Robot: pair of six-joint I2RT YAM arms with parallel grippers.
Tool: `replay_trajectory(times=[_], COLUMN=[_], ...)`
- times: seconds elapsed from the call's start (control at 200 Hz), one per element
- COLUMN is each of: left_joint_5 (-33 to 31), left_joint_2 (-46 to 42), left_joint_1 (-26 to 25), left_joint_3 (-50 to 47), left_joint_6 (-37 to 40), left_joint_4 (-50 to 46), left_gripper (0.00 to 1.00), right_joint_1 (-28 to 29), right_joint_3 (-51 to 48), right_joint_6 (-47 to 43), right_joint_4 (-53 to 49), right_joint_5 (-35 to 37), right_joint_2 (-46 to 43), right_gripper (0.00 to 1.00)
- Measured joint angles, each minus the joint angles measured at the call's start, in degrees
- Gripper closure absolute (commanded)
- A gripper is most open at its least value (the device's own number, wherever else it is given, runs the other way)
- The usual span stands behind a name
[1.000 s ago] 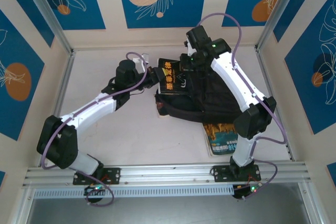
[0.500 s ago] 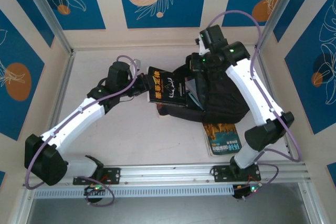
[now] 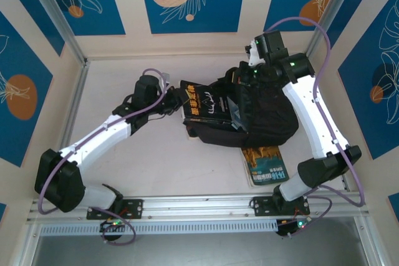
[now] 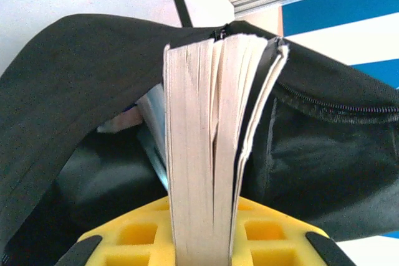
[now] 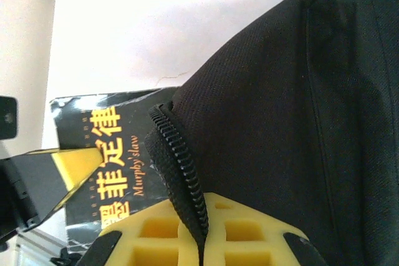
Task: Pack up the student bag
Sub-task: Open the student bag at the top-right of the table, then place the book in the student bag.
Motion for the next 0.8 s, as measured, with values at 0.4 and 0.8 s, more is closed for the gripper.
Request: replay_trajectory(times=[0.4, 0.8], left_joint_5=[-2.03, -3.3], left_joint_2=[12.24, 19.96], left_joint_1=[-6.34, -7.39], left_joint_3=[3.34, 5.11], left_joint_6=[-9.11, -18.27], left_joint_4=[10.54, 26.8], left_gripper=[1.0, 1.0], right_joint_1=[-3.63, -3.63], right_joint_3=[-4.46, -4.5], right_joint_6=[5.35, 5.7], right_joint_4=[3.63, 4.0], right_joint_5=[-8.76, -10.8], right_joint_2=[-2.36, -2.32], right_gripper=[1.0, 1.0])
